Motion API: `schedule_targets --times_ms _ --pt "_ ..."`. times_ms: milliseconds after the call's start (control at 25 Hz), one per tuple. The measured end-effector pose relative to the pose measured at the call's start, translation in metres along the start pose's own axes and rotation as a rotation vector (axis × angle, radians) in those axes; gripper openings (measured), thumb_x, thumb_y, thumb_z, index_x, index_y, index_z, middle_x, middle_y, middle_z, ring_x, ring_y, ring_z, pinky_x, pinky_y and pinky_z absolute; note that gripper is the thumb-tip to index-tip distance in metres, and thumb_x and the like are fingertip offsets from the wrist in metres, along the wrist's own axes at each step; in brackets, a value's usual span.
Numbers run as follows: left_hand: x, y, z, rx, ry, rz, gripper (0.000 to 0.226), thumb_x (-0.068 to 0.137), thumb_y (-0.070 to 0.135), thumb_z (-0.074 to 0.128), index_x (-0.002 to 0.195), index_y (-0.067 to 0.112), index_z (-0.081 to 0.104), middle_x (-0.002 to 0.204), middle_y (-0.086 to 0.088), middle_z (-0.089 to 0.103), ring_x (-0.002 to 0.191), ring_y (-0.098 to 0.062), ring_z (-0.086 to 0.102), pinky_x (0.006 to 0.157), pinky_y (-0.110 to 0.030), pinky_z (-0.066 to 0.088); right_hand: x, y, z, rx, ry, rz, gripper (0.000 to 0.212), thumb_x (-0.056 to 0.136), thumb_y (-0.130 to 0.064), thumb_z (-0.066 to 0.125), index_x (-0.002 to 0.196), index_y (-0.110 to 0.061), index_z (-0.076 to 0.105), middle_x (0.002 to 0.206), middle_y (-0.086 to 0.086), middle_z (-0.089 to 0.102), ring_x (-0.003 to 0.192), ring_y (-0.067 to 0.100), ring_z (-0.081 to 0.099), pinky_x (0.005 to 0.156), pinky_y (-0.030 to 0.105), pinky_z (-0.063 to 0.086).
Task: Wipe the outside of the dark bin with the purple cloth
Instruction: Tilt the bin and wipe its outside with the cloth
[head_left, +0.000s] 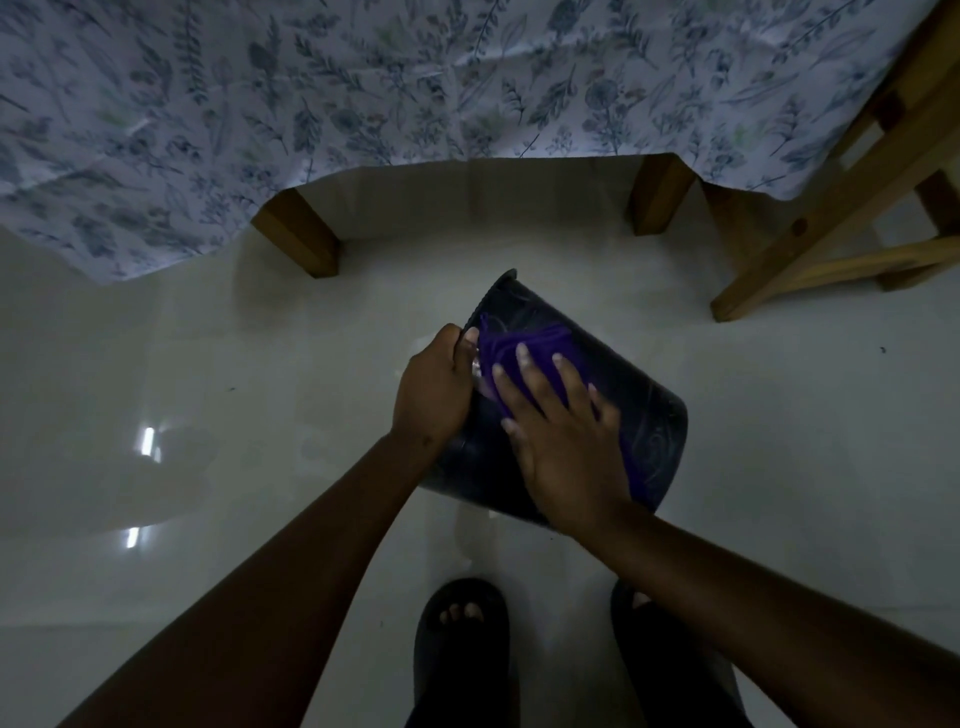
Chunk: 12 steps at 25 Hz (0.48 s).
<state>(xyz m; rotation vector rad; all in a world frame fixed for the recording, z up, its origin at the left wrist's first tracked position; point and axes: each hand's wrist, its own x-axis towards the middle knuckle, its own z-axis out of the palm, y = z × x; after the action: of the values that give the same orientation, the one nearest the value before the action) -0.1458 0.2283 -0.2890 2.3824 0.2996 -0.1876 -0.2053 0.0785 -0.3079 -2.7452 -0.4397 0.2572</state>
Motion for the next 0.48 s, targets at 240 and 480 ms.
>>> schedule_targets --times_ms 240,480 --pt "-0.015 -0.007 -0.003 -0.017 0.002 -0.023 0.040 0.102 0.040 0.030 0.082 0.010 0.047 0.065 0.005 0.051 0.061 -0.012 0.050 0.063 -0.033 0.045 0.097 0.042 -0.027 0.340 -0.107 0.347 0.045 0.104 -0.035 0.019 0.143 -0.021 0.036 0.144 0.009 0.049 0.123 0.029 0.052 0.102 0.047 0.034" --pt "-0.010 -0.014 0.000 0.029 0.017 -0.041 0.037 0.102 0.041 0.029 0.076 0.018 0.041 0.064 0.008 0.048 0.059 -0.010 0.048 0.061 -0.029 0.038 -0.001 0.000 0.000 0.007 0.004 0.025 0.053 0.099 -0.041 0.019 0.152 -0.031 0.015 0.162 -0.002 0.016 0.148 0.027 0.011 0.113 0.049 0.017"
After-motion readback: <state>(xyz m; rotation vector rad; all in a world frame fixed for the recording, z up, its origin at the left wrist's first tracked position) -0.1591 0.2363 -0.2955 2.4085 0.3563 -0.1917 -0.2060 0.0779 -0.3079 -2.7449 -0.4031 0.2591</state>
